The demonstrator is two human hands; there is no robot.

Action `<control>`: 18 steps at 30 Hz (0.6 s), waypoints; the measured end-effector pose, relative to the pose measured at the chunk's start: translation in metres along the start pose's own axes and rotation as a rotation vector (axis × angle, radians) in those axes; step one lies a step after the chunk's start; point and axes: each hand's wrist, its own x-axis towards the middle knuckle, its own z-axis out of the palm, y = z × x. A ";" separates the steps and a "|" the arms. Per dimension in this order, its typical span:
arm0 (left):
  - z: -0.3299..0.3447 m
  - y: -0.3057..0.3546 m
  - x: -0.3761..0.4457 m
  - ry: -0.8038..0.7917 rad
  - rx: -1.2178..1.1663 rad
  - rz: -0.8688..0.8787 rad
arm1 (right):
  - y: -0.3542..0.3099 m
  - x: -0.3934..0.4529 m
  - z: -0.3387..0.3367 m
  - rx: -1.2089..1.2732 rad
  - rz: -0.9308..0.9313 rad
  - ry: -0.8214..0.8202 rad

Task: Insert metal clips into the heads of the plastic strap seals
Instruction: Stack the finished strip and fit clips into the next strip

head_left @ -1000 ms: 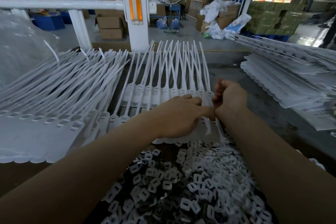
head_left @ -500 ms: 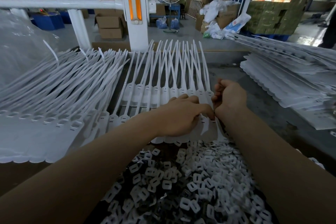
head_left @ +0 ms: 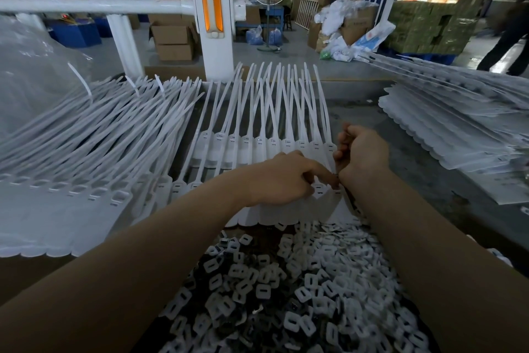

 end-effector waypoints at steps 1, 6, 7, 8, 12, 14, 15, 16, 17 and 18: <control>-0.001 0.000 0.000 0.004 -0.032 -0.005 | 0.000 0.000 -0.001 0.000 0.001 0.000; -0.001 0.000 0.000 0.027 -0.075 -0.006 | -0.002 0.001 -0.002 0.003 0.006 0.008; -0.001 0.001 0.000 0.024 -0.056 0.000 | -0.002 0.001 -0.001 0.006 0.005 0.009; 0.000 0.002 0.000 0.022 -0.024 0.006 | -0.002 0.002 -0.001 0.010 0.004 0.009; 0.004 0.005 0.001 0.004 0.225 0.017 | -0.002 0.002 -0.002 0.018 0.004 0.003; 0.000 0.009 -0.001 0.003 0.252 0.033 | -0.003 0.003 -0.002 0.015 0.008 0.002; -0.004 0.010 -0.003 0.025 0.230 0.046 | -0.004 0.002 -0.002 0.010 0.011 0.002; -0.009 0.011 -0.006 0.066 0.195 0.066 | -0.005 0.003 -0.003 0.004 0.014 0.003; -0.014 0.011 -0.009 0.107 0.153 0.089 | -0.005 0.003 -0.003 -0.001 0.015 0.003; -0.019 0.012 -0.014 0.129 0.106 0.111 | -0.005 0.002 -0.003 -0.005 0.013 0.002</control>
